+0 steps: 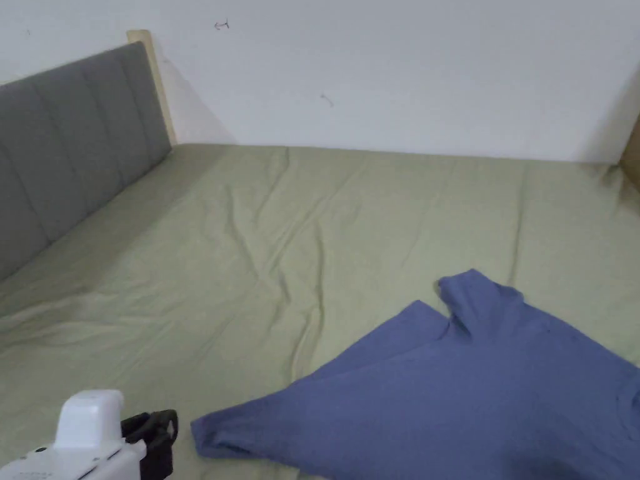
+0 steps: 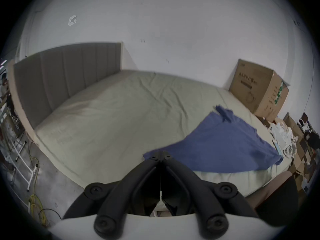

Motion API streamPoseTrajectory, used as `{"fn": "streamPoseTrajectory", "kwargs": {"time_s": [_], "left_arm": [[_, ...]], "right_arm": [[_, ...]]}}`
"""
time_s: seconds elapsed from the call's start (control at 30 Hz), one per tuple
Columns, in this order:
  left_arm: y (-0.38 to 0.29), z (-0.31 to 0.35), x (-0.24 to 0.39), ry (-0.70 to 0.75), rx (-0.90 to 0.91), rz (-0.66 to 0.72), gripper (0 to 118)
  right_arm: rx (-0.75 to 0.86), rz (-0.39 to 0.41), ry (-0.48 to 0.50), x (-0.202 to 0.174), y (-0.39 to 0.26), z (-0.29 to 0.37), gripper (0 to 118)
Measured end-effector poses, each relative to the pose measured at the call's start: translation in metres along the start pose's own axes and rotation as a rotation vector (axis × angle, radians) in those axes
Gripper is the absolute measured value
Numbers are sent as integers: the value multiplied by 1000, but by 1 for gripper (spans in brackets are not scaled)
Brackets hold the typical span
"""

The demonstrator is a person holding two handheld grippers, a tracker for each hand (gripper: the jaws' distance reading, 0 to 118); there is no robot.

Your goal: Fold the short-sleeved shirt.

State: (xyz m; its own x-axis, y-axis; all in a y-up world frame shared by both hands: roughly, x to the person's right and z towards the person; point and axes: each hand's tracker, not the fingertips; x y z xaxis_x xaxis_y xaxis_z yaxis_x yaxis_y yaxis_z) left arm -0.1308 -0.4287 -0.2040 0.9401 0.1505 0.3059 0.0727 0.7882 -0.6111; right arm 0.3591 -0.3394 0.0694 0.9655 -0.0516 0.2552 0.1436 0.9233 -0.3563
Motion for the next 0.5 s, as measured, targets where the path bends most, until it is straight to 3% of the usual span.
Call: {"fn": "streamPoseTrajectory", "kwargs": {"time_s": [0.03,0.07,0.1,0.13,0.17,0.23,0.3,0.33,0.37,0.4,0.43,0.5], "left_arm": [[2,-20,-5,5,-16,23,0],[5,-36,-12,-9,-36,48,7],[10,-56,-20,-39,-88,66,37],[15,-77,-25,-36,-155,97,100],[17,-94,-29,-47,-210,104,118],[20,-116,-36,-51,-191,105,102],[14,-139,-32,21,-258,91,98],[10,-145,-32,27,-299,87,77],[6,-147,-31,-4,-295,98,64],[-2,-146,-23,49,-295,64,59],[-9,-139,-18,101,-239,-36,45],[-12,-129,-6,61,-231,-85,10]], "right_arm": [[-1,12,9,-5,2,-3,8],[-5,17,21,-10,5,-7,8],[-9,11,42,-13,8,-10,8],[-14,0,62,-16,10,-14,8],[-22,-3,71,-18,12,-17,8],[-31,4,61,-21,17,-23,8],[-24,10,53,-22,19,-26,8],[-27,7,52,-22,21,-28,8],[-31,2,52,-22,22,-30,8],[-34,-2,55,-22,21,-33,8],[-40,-5,54,-22,21,-35,8],[-57,-8,53,-21,20,-43,8]]}}
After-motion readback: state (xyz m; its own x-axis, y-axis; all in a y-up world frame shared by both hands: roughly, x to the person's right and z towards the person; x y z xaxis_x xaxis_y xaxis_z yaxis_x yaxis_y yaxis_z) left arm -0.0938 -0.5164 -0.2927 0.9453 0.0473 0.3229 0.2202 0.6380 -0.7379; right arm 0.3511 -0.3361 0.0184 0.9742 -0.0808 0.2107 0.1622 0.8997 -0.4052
